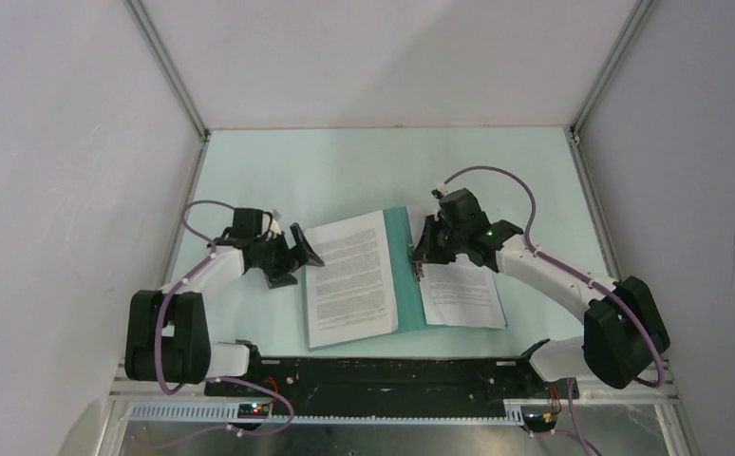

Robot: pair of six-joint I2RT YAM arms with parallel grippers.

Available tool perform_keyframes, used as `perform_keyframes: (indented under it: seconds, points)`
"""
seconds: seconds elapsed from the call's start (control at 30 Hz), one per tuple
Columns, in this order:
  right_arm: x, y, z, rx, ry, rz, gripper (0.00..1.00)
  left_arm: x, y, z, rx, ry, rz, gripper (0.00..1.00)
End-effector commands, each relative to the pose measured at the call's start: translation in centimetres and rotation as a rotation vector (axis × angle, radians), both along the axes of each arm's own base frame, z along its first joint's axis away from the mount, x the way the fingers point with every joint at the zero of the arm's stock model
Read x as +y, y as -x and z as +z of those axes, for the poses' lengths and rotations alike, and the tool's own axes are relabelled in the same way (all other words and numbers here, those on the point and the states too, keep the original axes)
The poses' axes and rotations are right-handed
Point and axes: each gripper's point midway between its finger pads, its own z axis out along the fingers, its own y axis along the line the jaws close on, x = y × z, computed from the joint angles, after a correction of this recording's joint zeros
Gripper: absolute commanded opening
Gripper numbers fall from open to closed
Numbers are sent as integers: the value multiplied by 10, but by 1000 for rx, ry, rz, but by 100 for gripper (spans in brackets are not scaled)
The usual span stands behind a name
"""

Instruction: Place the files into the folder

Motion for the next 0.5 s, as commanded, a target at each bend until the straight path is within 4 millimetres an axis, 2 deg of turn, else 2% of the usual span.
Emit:
perform_keyframes:
  seconds: [0.0,0.17,0.37,0.47]
  points:
    - [8,-9,45,-73,-93,11,0,-11,-7,13,-71,56,-24,100]
    - [5,-11,54,-80,-111,7,0,-19,-10,23,-107,105,-34,100]
    - [5,-14,53,-71,-113,2,0,-40,-11,57,-191,218,-90,100]
    - [6,-15,52,-68,-119,2,0,-46,-8,66,-208,239,-112,100]
